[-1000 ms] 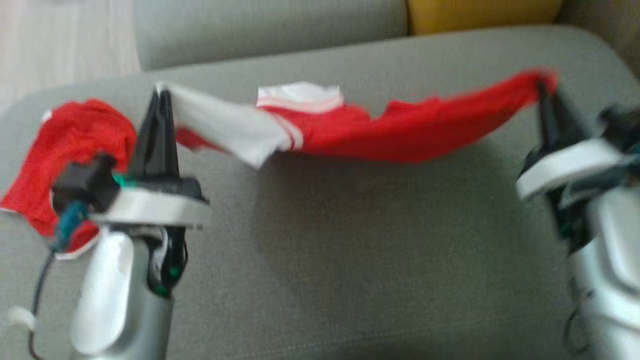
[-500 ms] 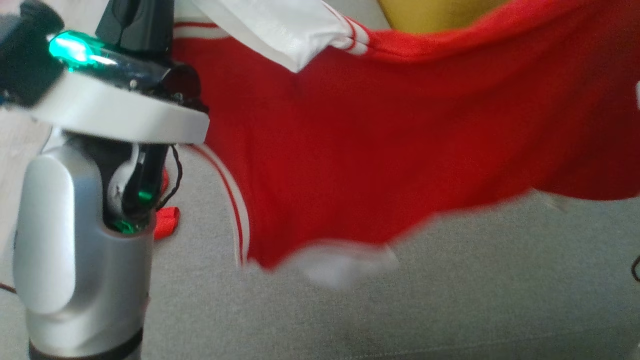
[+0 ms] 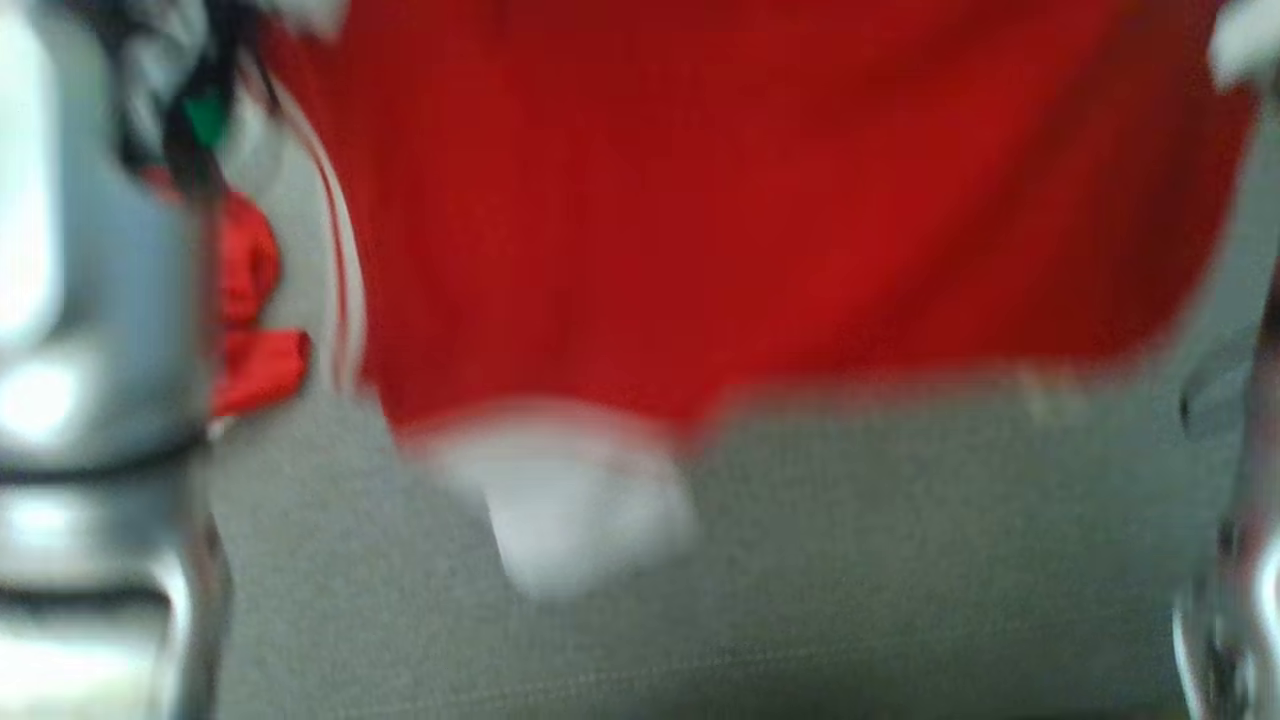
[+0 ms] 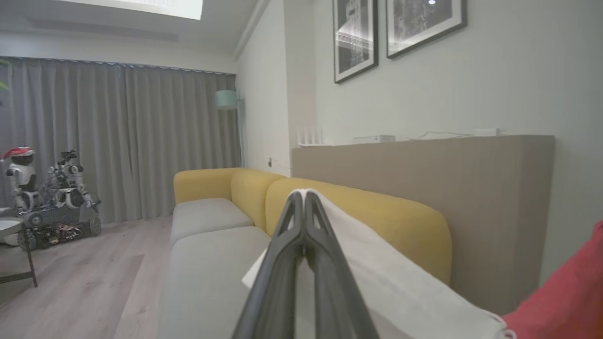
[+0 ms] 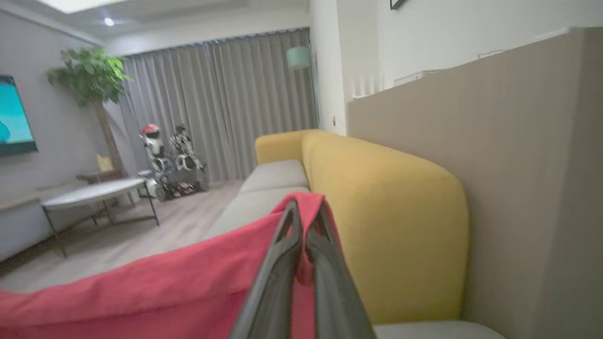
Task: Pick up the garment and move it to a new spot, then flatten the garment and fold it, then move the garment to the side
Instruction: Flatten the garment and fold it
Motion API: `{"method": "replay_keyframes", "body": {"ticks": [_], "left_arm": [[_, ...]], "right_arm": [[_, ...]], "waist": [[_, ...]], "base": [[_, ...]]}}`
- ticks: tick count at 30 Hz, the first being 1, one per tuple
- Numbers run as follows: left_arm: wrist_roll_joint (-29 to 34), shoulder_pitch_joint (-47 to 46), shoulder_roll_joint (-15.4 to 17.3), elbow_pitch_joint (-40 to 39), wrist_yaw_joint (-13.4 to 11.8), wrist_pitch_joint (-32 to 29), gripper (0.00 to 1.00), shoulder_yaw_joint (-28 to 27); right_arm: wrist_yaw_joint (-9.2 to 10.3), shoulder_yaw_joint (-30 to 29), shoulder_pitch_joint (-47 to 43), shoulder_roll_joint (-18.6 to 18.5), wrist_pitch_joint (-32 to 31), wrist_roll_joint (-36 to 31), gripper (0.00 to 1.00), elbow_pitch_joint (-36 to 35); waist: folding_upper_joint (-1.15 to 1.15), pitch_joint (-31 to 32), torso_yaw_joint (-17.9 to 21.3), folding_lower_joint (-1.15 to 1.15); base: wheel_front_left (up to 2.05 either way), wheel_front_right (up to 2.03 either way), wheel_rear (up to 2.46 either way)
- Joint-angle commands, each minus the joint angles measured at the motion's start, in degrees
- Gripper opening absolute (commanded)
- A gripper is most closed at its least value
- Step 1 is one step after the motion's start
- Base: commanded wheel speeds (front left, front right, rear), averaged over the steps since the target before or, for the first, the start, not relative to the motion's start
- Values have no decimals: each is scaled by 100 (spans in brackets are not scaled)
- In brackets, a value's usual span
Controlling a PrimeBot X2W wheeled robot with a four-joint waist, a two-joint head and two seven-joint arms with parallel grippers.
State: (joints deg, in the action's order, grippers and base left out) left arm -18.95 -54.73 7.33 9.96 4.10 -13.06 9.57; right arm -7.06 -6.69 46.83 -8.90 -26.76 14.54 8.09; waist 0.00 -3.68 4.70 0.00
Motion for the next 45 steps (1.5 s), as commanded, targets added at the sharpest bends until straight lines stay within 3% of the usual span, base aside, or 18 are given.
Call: {"method": "replay_keyframes", "body": {"ticks": [1,4,9,13,18,26,31,38,45], "left_arm": [[86,-834,256,91,-3,158,0,-262],[275,-1875,273,773,-88,624,0,-320],[441,-3012,136,1838,-196,1618,0,-339],[479,-3241,-22,2574,-108,2036,0,-173],[332,-2878,-214,3216,-8,2435,0,-59],[296,-1713,-312,3869,140,2713,0,237],[208,-755,-298,4175,267,2771,0,439],[76,339,-81,4459,333,2745,0,981],[-488,1350,293,4149,337,2519,0,1816]], "right_arm": [[-43,3,873,122,157,166,0,88],[-43,-206,1976,89,739,216,0,848],[-43,-150,3133,-154,2121,156,0,2120],[-43,-292,3381,-239,2702,273,0,3191],[-43,-310,3161,-200,2938,576,0,4182],[-43,114,2315,-103,2965,1113,0,4971],[-43,662,1596,-91,2558,1512,0,5257],[-43,1298,793,-270,2074,1942,0,5340],[-43,2118,-42,-608,1722,2326,0,5013]], "waist": [[0,-927,74,0],[0,-1518,0,0],[0,-1920,-196,0],[0,-2059,-345,0],[0,-2164,-489,0],[0,-2011,-547,0],[0,-1702,-547,0],[0,-1225,-592,0],[0,-684,-724,0]], "base": [[0,0,0],[0,0,0],[0,0,0],[0,0,0],[0,0,0],[0,0,0],[0,0,0],[0,0,0],[0,0,0]]}}
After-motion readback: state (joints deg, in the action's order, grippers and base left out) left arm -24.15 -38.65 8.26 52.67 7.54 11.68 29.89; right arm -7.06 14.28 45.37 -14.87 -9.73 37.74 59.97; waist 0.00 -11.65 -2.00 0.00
